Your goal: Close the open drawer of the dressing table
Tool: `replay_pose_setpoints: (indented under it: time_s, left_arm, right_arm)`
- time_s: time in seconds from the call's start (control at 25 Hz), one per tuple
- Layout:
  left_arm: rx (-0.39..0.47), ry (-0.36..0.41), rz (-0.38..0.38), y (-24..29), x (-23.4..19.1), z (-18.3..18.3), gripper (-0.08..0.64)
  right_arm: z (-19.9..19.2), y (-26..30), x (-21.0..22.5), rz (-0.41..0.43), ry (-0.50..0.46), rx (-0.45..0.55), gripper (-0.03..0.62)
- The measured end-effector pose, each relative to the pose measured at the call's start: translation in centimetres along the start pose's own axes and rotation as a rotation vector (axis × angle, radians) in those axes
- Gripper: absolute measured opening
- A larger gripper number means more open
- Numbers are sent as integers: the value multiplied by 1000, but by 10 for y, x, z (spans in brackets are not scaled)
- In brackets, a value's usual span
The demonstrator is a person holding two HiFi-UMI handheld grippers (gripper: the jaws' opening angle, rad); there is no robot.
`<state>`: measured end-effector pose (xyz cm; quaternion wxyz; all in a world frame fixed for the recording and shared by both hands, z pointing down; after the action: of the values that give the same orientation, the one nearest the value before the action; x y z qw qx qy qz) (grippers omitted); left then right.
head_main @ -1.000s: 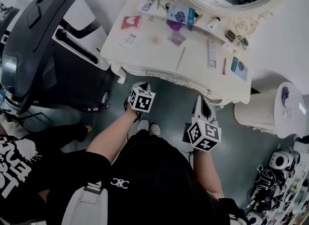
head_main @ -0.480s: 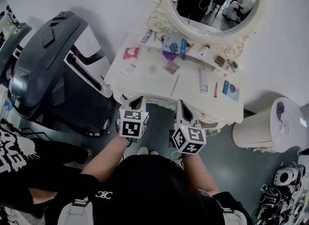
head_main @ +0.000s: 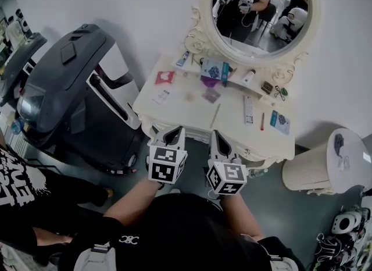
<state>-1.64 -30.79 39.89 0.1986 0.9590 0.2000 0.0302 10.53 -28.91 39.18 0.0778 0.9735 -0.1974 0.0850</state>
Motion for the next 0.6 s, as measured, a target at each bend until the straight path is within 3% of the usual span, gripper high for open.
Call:
replay_pose_setpoints:
  time_s: [0.6]
  left_arm:
    - [13,-8,-28,-5,5,0,8]
  right_arm:
    - [1,-3,-1,-18,-16,-9,8]
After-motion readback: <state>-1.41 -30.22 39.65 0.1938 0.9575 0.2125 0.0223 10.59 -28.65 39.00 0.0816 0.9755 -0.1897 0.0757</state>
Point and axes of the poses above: the fingertips, and each gripper's own axes: y forward along the fingers, x to its right, z out of its top, the point moved 2 cm from there along -y, backward along the fingers, and after that the axes turned 5 degrees about z, right-handed, at the moved point
